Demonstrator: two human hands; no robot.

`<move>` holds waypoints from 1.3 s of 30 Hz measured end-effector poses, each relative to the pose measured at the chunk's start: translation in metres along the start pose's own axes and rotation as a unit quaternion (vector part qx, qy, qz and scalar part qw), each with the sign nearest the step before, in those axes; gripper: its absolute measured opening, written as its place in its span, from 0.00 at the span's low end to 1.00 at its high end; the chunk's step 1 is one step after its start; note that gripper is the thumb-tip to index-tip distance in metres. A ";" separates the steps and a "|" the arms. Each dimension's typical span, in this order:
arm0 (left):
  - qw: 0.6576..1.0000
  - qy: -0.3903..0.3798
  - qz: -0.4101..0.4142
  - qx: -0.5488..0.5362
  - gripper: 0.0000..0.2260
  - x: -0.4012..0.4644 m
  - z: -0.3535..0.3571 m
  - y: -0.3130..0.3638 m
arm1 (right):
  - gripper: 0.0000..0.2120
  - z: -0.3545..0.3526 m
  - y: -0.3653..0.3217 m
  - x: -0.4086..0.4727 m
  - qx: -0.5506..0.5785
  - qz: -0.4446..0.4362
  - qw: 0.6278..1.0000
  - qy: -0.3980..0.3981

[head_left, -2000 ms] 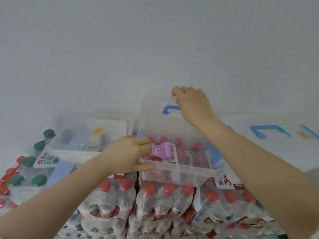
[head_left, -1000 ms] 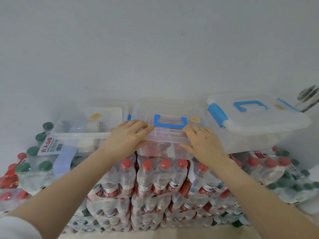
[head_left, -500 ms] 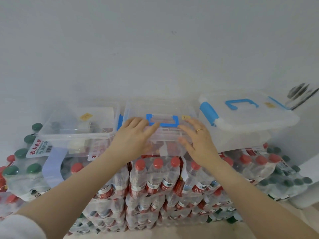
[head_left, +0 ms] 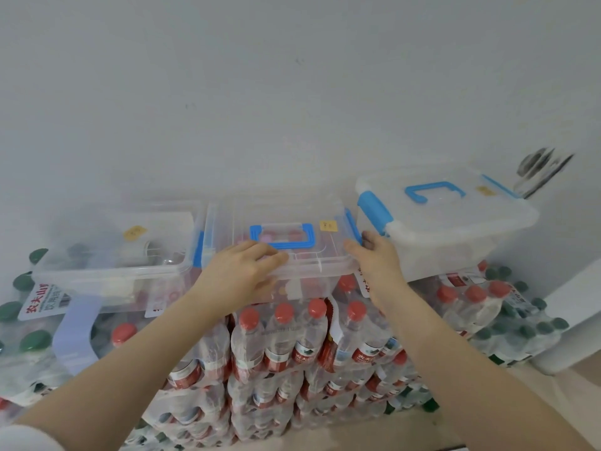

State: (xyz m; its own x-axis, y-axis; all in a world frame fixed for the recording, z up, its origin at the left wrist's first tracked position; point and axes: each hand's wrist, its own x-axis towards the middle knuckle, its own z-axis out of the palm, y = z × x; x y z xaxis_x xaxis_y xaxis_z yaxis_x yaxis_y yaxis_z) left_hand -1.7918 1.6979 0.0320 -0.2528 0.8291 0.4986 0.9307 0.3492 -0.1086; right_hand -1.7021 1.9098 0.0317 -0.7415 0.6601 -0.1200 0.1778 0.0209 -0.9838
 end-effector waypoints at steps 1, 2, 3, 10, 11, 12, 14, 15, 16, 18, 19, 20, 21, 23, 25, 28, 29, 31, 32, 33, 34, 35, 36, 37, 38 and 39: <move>1.000 -0.001 -0.002 -0.003 0.16 0.001 -0.001 0.000 | 0.11 0.000 -0.001 0.001 -0.038 -0.034 0.999 0.006; 1.000 0.000 -0.003 -0.007 0.16 0.002 -0.002 0.000 | 0.11 0.001 -0.003 0.000 -0.076 -0.063 0.995 0.009; 1.000 -0.001 -0.004 -0.013 0.16 0.002 -0.002 0.000 | 0.12 0.002 -0.003 0.001 -0.113 -0.082 0.990 0.012; 1.000 0.009 0.002 -0.022 0.16 0.007 0.005 0.004 | 0.19 0.005 0.002 0.010 -0.274 -0.158 0.948 0.037; 1.000 0.007 -0.002 -0.023 0.17 0.009 0.004 0.006 | 0.18 0.004 0.002 0.011 -0.287 -0.163 0.943 0.035; 1.000 0.011 -0.005 -0.023 0.18 0.010 0.005 0.008 | 0.18 0.003 0.003 0.010 -0.300 -0.172 0.938 0.029; 1.000 0.024 -0.010 -0.016 0.18 0.011 0.006 0.009 | 0.18 0.002 0.004 0.006 -0.359 -0.243 0.901 0.018; 0.999 0.028 -0.014 -0.015 0.17 0.011 0.007 0.008 | 0.18 0.004 0.003 0.001 -0.390 -0.303 0.869 0.003; 0.999 0.031 -0.015 -0.015 0.16 0.012 0.007 0.008 | 0.19 0.008 0.000 -0.005 -0.407 -0.362 0.838 -0.028; 0.999 0.010 -0.012 -0.030 0.16 0.011 0.003 0.005 | 0.21 0.016 -0.004 -0.016 -0.421 -0.455 0.779 -0.099; 0.998 0.000 -0.017 -0.056 0.18 0.010 0.000 0.003 | 0.20 0.021 -0.004 -0.020 -0.431 -0.494 0.746 -0.119; 0.995 0.006 -0.036 -0.093 0.19 0.006 -0.004 0.002 | 0.19 0.026 -0.005 -0.022 -0.447 -0.521 0.716 -0.129; 0.988 0.024 -0.069 -0.136 0.19 0.001 -0.010 0.001 | 0.17 0.031 -0.005 -0.022 -0.464 -0.540 0.690 -0.132; 0.956 0.085 -0.182 -0.212 0.18 -0.015 -0.024 0.006 | 0.16 0.039 -0.005 -0.020 -0.491 -0.559 0.655 -0.133; 0.869 0.153 -0.357 -0.305 0.12 -0.031 -0.037 0.021 | 0.18 0.043 -0.006 -0.016 -0.497 -0.572 0.640 -0.130; 0.618 0.218 -0.578 -0.487 0.07 -0.039 -0.038 0.039 | 0.18 0.044 -0.012 -0.013 -0.462 -0.582 0.658 -0.121; 0.539 0.220 -0.613 -0.534 0.06 -0.039 -0.034 0.039 | 0.18 0.043 -0.014 -0.012 -0.452 -0.582 0.666 -0.119; 0.426 0.200 -0.646 -0.601 0.07 -0.036 -0.030 0.036 | 0.17 0.039 -0.015 -0.011 -0.441 -0.585 0.670 -0.120; 0.395 0.179 -0.649 -0.625 0.10 -0.033 -0.030 0.034 | 0.16 0.036 -0.015 -0.010 -0.439 -0.589 0.667 -0.125; 0.381 0.155 -0.647 -0.642 0.16 -0.030 -0.028 0.031 | 0.14 0.033 -0.013 -0.009 -0.440 -0.592 0.662 -0.132; 0.376 0.141 -0.642 -0.653 0.23 -0.028 -0.026 0.028 | 0.13 0.030 -0.012 -0.009 -0.441 -0.594 0.658 -0.141; 0.376 0.139 -0.635 -0.660 0.26 -0.025 -0.024 0.026 | 0.14 0.027 -0.010 -0.010 -0.441 -0.596 0.654 -0.151; 0.381 0.142 -0.629 -0.663 0.27 -0.023 -0.023 0.023 | 0.15 0.026 -0.009 -0.011 -0.442 -0.596 0.651 -0.159; 0.390 0.156 -0.628 -0.656 0.26 -0.022 -0.020 0.019 | 0.15 0.025 -0.007 -0.012 -0.443 -0.596 0.649 -0.162; 0.407 0.167 -0.629 -0.641 0.24 -0.020 -0.020 0.017 | 0.15 0.024 -0.006 -0.013 -0.446 -0.594 0.650 -0.163; 0.442 0.169 -0.632 -0.614 0.24 -0.019 -0.019 0.015 | 0.15 0.024 -0.005 -0.013 -0.447 -0.591 0.652 -0.161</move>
State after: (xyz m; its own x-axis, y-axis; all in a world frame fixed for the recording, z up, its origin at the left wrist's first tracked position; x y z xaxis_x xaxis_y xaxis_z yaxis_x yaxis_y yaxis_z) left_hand -1.7675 1.6793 0.0377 -0.9149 0.1259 -0.3836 -0.4032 -0.2330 0.8850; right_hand -1.7089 1.8830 0.0350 -0.7737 -0.4028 0.4891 -0.4415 0.8964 0.0398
